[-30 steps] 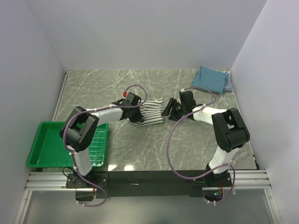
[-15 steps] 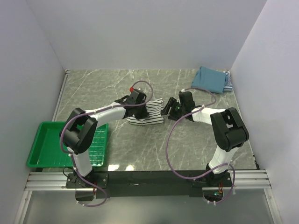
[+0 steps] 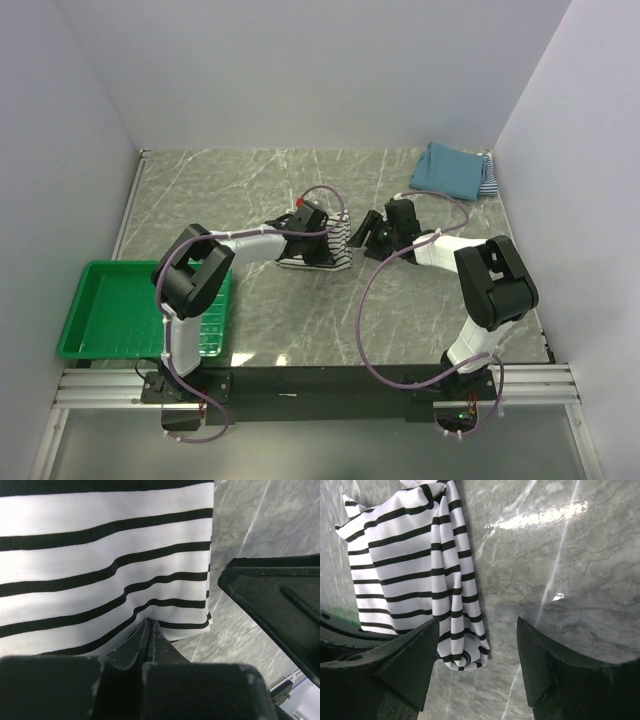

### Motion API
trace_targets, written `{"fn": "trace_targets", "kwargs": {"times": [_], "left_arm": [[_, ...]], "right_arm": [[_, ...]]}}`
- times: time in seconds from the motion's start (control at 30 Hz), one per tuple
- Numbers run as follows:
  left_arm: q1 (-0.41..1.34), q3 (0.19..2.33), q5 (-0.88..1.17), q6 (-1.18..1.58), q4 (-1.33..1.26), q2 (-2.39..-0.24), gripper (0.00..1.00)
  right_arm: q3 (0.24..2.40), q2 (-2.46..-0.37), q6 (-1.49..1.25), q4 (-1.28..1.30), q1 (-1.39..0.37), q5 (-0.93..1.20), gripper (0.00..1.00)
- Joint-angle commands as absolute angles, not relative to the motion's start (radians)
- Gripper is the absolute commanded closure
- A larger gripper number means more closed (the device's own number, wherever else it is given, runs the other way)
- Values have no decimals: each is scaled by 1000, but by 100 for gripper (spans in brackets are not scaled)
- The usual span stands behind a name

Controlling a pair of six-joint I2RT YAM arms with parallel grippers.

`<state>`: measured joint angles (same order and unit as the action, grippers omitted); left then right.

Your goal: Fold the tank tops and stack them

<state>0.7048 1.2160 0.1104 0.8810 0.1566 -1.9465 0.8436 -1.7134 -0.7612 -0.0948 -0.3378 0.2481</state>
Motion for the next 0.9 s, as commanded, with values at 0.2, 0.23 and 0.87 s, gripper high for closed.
{"fn": "trace_targets", "kwargs": {"times": [0.2, 0.23, 0.87], "left_arm": [[727, 1233, 121, 874, 138, -1934, 100], [727, 1239, 121, 873, 141, -1936, 99], [735, 1238, 138, 862, 146, -1916, 99]], "right_arm": [[942, -1792, -729, -81, -374, 247, 30], [951, -1802, -729, -74, -379, 242, 30], [1052, -1922, -684, 35, -420, 192, 78]]}}
